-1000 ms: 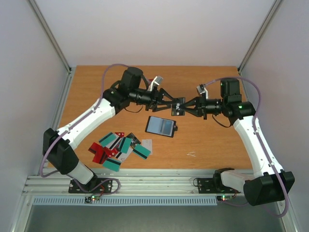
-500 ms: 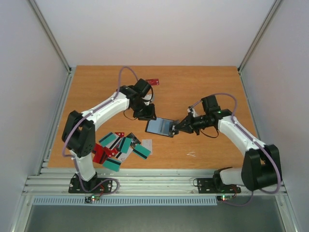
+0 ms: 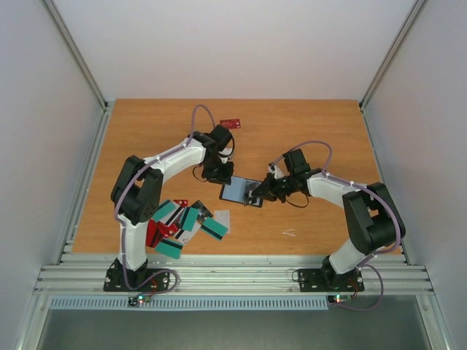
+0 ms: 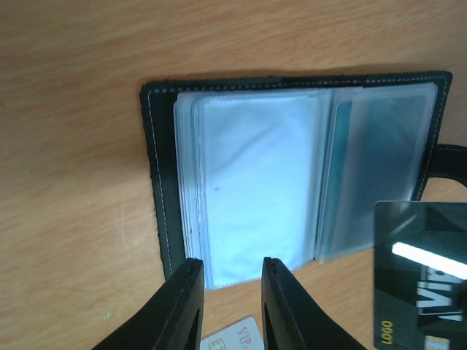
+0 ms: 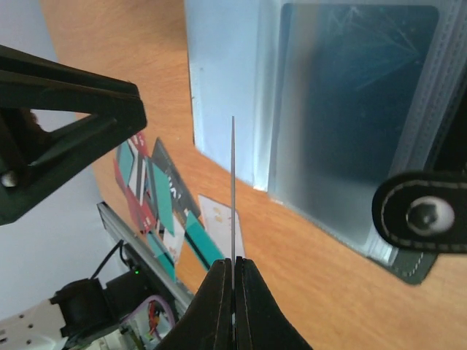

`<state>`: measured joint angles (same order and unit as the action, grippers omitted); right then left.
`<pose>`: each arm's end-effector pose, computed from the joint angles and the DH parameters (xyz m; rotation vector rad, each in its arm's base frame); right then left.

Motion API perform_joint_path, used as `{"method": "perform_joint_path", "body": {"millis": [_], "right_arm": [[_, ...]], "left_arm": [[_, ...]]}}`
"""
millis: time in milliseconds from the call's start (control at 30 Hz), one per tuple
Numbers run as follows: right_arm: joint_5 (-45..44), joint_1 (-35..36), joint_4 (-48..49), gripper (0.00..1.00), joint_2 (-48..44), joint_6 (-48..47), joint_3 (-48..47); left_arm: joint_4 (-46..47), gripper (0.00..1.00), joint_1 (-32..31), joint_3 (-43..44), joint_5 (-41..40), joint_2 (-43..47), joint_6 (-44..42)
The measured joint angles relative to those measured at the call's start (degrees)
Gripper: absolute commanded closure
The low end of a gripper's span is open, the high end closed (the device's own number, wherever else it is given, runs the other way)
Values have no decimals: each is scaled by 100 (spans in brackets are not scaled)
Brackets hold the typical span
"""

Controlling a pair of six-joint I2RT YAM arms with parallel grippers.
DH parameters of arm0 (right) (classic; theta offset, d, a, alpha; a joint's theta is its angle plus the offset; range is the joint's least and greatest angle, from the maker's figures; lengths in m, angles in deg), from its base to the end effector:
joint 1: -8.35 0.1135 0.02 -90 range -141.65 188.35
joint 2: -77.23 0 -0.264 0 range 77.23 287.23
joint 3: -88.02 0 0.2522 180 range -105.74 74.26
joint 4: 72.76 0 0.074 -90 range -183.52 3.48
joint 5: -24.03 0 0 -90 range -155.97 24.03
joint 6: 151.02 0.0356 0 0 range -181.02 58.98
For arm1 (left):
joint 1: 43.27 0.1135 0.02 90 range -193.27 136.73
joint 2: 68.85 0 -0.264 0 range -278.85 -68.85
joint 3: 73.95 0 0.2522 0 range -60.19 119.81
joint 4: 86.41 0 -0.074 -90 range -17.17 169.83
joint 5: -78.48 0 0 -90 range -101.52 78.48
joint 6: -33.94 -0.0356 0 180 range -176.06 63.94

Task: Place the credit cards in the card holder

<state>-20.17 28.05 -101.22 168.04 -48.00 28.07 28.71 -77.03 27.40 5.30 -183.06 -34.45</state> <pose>0.2650 0.1220 0.1631 -0.4494 2.5621 1.2469 0.3244 -0.2292 0.1925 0.3697 3.0178 -0.5497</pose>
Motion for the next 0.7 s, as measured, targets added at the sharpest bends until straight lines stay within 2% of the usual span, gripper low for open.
{"method": "perform_joint_path", "body": {"millis": [367,700], "right_arm": [[-273,87,903,99,435,35,116],[-199,90,1211,99,1008,39,17]], "left_arm": [[13,76,70,339,-52,-363,-310],[-13,79,107,466,-37,-734,-531]]}}
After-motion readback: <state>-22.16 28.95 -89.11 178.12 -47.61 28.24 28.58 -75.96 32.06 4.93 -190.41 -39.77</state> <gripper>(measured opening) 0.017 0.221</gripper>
